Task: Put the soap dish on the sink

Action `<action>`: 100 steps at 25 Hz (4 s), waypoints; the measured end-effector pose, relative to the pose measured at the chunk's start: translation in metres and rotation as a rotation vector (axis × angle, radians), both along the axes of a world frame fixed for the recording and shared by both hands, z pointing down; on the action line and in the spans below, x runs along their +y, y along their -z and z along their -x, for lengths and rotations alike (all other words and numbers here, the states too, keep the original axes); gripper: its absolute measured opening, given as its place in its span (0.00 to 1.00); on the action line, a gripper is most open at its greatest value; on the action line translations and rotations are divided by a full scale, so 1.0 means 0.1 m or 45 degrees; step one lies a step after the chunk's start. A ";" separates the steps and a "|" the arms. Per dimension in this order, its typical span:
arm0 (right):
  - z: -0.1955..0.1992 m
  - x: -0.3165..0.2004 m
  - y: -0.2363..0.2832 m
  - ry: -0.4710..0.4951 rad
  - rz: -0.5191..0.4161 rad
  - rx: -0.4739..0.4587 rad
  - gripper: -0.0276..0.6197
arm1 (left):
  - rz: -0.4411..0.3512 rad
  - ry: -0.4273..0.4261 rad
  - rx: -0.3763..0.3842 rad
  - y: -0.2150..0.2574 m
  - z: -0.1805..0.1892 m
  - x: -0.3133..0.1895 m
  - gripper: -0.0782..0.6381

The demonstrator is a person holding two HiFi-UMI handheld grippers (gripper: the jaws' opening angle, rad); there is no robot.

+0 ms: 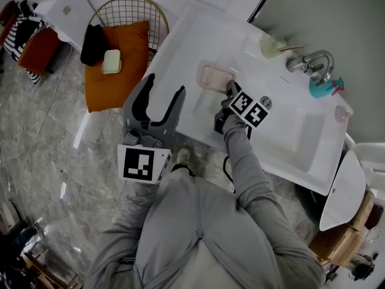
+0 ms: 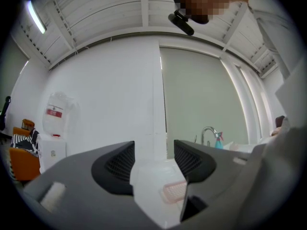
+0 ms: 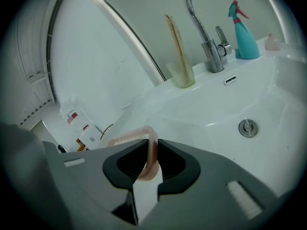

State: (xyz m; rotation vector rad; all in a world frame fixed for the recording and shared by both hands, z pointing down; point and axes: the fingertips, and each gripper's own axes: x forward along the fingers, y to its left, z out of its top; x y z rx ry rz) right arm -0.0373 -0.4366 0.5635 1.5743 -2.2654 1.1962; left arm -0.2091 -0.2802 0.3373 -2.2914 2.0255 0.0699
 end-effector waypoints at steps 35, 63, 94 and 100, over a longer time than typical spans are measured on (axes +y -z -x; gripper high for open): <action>0.87 -0.05 -0.20 0.179 -0.015 0.088 0.14 | 0.047 0.081 0.031 -0.14 0.29 -0.08 0.50; 0.51 0.11 0.77 0.205 -0.363 0.066 0.28 | -0.036 -0.050 -0.012 -0.01 -0.05 -0.16 0.50; -1.44 1.51 2.12 -0.077 -0.720 0.158 0.28 | -0.093 -0.498 -0.007 0.20 -1.66 0.01 0.50; -1.57 1.74 2.27 -0.098 -0.757 0.160 0.28 | -0.090 -0.518 -0.024 0.20 -1.77 0.12 0.50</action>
